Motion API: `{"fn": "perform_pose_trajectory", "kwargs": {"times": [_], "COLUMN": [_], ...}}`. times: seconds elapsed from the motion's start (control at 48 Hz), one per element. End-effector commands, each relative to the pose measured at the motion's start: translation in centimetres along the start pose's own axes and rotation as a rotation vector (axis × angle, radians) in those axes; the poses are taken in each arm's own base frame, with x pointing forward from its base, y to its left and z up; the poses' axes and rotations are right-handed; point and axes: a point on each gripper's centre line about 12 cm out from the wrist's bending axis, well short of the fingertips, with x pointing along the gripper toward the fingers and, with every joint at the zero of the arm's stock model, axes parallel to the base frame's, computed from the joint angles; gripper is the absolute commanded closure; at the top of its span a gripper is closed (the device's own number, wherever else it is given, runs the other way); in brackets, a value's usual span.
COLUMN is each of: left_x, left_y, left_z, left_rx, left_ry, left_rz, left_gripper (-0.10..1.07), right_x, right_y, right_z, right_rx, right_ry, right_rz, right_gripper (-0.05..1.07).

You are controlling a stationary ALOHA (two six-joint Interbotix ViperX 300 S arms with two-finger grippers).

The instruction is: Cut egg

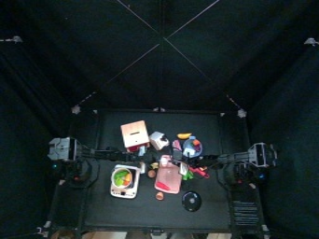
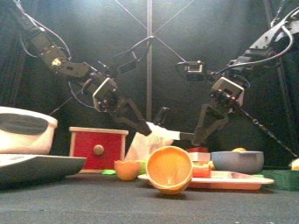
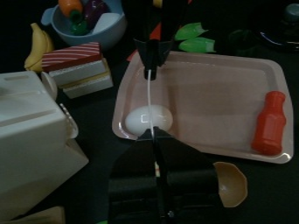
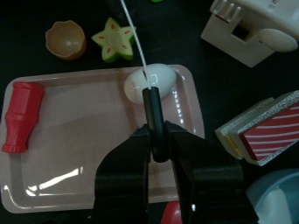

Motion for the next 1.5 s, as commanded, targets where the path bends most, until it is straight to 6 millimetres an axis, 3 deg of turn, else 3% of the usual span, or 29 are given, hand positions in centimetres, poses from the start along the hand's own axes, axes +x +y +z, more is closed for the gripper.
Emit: {"fn": "perform_pose_trajectory", "kwargs": {"times": [0.0, 0.25, 0.521, 0.771, 1.104, 1.479], "left_x": [-0.2, -0.2, -0.3, 0.9, 1.2, 1.2], "left_y": [0.4, 0.9, -0.1, -0.8, -0.9, -0.7], "left_z": [1.1, 0.8, 0.0, -1.6, -1.2, -0.9], "left_rx": [0.004, -0.018, -0.003, 0.021, 0.022, -0.023], "left_ry": [-0.048, -0.092, -0.087, -0.032, -0.041, -0.051], "left_rz": [-0.003, -0.039, -0.082, -0.107, -0.108, -0.087], "left_gripper": [0.97, 0.97, 0.97, 0.97, 0.97, 0.97], "right_x": [-0.7, -0.7, -0.7, -0.4, -0.4, -0.7], "right_y": [0.1, 0.0, 0.0, -0.2, -0.4, -3.5], "right_z": [1.6, 1.6, 1.4, 0.8, 1.2, 2.3], "right_rx": [0.013, 0.014, 0.012, 0.008, -0.021, 0.013], "right_ry": [-0.05, -0.049, -0.045, -0.025, -0.063, -0.134], "right_rz": [0.007, 0.002, 0.002, -0.002, 0.032, 0.022], "right_gripper": [0.55, 0.55, 0.55, 0.55, 0.55, 0.61]}}
